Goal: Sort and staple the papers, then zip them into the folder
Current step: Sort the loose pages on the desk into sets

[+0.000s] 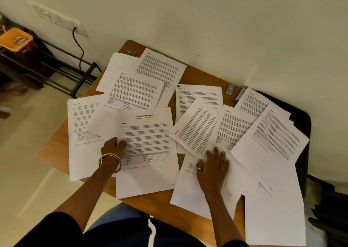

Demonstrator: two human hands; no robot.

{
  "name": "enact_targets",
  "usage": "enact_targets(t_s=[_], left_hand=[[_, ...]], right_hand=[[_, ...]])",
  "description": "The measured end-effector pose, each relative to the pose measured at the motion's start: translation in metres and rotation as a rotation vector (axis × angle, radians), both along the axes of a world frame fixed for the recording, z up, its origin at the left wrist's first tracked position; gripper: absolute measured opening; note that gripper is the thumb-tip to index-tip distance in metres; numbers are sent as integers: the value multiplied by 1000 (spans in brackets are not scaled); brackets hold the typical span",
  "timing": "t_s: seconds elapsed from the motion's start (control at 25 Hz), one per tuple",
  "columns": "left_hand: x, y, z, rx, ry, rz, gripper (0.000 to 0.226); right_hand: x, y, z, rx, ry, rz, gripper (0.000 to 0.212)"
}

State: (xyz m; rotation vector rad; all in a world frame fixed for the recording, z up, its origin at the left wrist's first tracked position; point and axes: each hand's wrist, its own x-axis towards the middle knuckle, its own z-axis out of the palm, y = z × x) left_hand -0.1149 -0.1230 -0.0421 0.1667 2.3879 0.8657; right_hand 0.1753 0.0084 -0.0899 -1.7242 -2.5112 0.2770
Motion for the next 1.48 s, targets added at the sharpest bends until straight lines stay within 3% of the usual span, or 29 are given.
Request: enact_targets(t_s=[0.16, 0.24, 0.32, 0.4, 0.44, 0.56, 0.64, 0.84, 1.0, 1.12, 1.28, 1.48], left_hand=[[-3, -5, -2, 14, -54, -6, 27], [-4, -6, -2, 31, -84, 14, 26], [-4, -6, -1, 30, -90, 21, 25], [-2, -6, -2, 32, -101, 36, 23], [-1, -6, -2, 33, -114, 50, 25], [-3, -8, -7, 36, -153, 101, 36], [-4, -8, -9, 31, -162, 119, 41], [1, -4, -10, 35, -123, 142, 36], [6, -4, -9, 24, -67, 118, 28], [11, -1, -6, -6, 3, 83, 29], [20, 5, 4, 135, 25, 145, 53], [19, 1, 8, 215, 81, 96, 86]], right_hand=[[-38, 14, 17, 57, 100, 90, 62], [-62, 16, 20, 52, 12, 213, 72], [-76, 18, 19, 72, -55, 287, 54], [-78, 29, 30, 168, 42, 331, 18], [-75, 35, 40, 198, 133, 256, 9], [-51, 57, 83, 192, 535, -374, 25], [-25, 68, 97, 167, 692, -645, 23], [-4, 70, 100, 117, 798, -500, 21], [-16, 59, 91, 54, 840, -458, 43], [-16, 56, 90, 142, 747, -305, 37], [-23, 53, 79, 218, 416, -20, 24], [-55, 16, 53, -62, 161, 13, 11]])
